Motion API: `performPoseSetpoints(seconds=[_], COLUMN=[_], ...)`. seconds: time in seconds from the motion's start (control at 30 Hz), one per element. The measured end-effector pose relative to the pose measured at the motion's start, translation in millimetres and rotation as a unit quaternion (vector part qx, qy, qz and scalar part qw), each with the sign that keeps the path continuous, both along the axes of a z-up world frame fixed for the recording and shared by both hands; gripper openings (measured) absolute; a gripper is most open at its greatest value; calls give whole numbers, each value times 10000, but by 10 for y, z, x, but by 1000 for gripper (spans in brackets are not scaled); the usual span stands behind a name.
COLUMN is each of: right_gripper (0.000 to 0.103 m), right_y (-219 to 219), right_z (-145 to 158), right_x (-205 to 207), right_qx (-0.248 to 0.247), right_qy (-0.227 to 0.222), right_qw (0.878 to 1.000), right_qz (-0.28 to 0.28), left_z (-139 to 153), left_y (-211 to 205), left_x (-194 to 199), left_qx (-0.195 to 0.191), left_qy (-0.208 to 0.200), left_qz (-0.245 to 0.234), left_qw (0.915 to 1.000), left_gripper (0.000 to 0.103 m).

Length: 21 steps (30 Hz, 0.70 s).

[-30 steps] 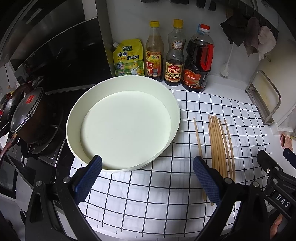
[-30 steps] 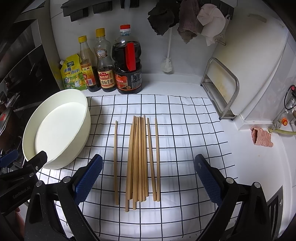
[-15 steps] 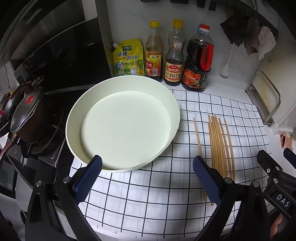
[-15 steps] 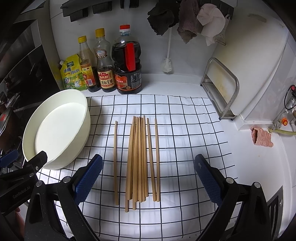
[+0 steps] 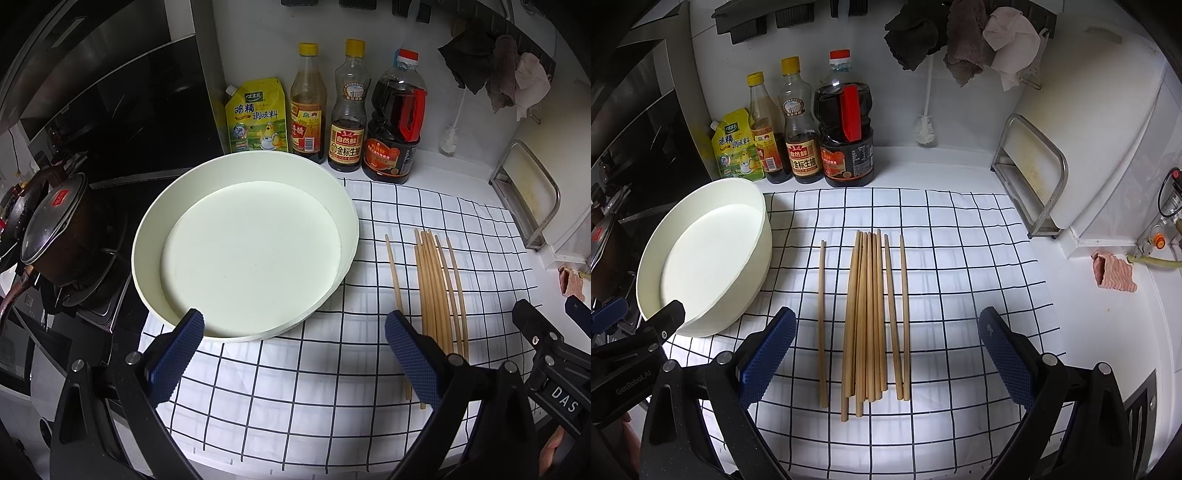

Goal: Organize utensils

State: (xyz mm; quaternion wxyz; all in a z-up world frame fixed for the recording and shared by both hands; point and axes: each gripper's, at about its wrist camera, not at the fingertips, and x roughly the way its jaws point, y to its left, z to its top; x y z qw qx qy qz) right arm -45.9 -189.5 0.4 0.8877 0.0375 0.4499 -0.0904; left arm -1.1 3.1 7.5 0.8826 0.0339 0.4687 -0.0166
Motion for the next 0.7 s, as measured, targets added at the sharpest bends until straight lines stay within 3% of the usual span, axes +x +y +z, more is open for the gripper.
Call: performPoseSetpoints(seconds=[0.7], right_gripper=[95], right_y=[-9], right_z=[-17], right_x=[-24], right_qx=[1], right_qy=[-20], right_qw=[10000], right_qz=[10], left_z=[17], left_y=[-11], left_x=[-22], left_qx=[-23], left_qy=[-21], left_qz=[1], left_qw=[10000], left_gripper=[97])
